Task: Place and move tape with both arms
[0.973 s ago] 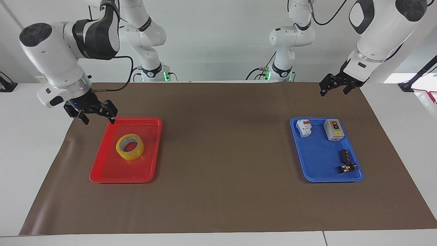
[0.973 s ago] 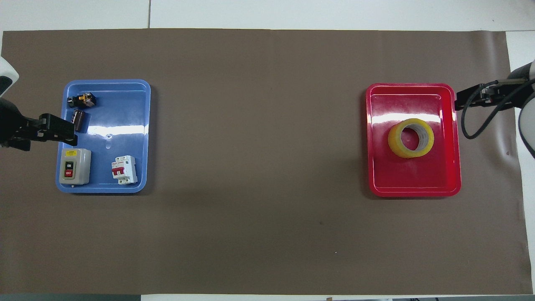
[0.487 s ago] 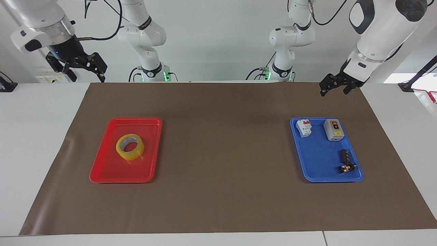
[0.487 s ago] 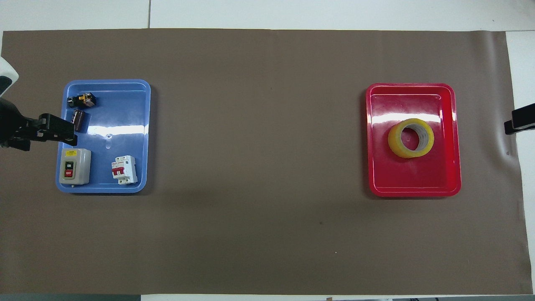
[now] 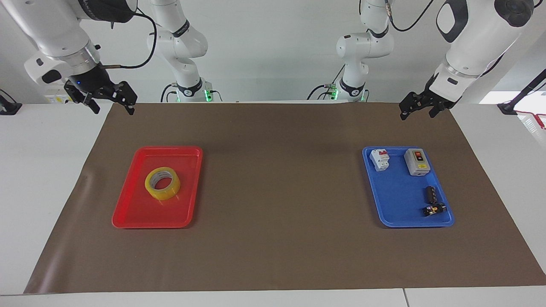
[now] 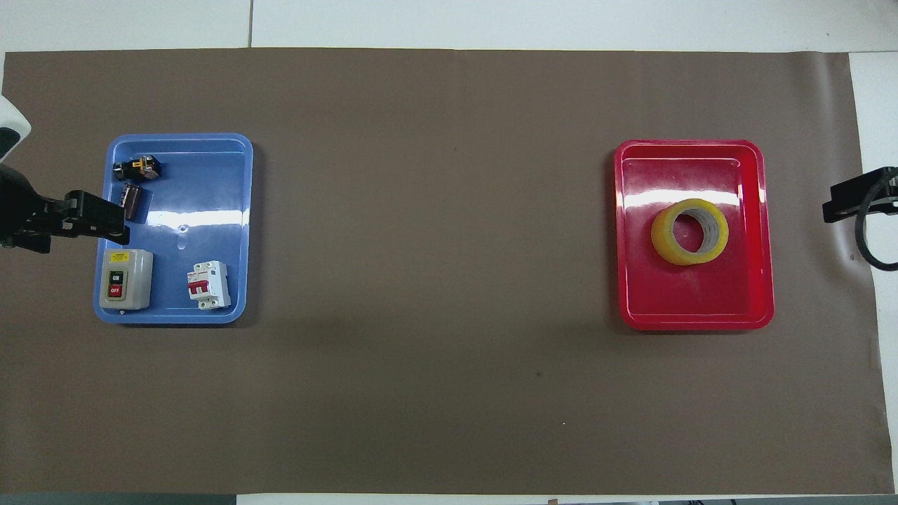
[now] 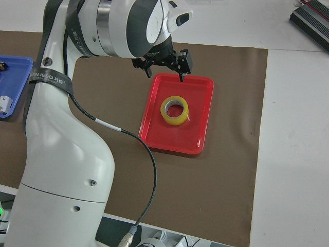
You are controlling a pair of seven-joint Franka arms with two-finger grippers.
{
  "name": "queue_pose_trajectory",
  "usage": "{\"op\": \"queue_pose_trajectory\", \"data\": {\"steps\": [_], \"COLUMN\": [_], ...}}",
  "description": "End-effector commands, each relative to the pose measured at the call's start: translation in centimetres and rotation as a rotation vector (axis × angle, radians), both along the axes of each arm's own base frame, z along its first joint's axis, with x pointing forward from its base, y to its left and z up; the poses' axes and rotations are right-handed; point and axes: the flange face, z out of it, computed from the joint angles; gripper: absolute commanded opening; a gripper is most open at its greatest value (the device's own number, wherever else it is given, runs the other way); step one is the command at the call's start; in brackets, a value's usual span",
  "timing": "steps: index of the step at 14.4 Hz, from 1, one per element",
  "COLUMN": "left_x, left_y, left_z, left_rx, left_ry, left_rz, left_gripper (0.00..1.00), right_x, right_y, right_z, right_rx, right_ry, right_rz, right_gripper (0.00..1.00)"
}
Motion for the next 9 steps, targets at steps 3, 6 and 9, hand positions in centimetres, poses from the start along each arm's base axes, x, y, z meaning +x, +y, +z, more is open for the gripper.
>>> {"op": "queue_pose_trajectory", "data": {"steps": [3, 6, 9], "left_x": [-0.3, -0.3, -0.3], "left_y": [0.3, 0.3, 0.3], "left_z": [0.4, 0.4, 0.4], "left_rx": [0.013, 0.013, 0.013], "left_ry": [-0.015, -0.015, -0.015], "left_rz": [-0.005, -0.005, -0.005], "left_gripper": [1.0, 1.0, 1.0], "right_x": [-0.6, -0.7, -0.5], "right_y": [0.9, 1.9, 2.1], "right_z": [0.0, 1.0, 1.3], "right_rx": [-0.036, -0.019, 0.001], "right_ry": [-0.06, -0.024, -0.027], "right_rz": [0.047, 0.06, 0.059], "right_gripper": [1.0, 1.0, 1.0]}}
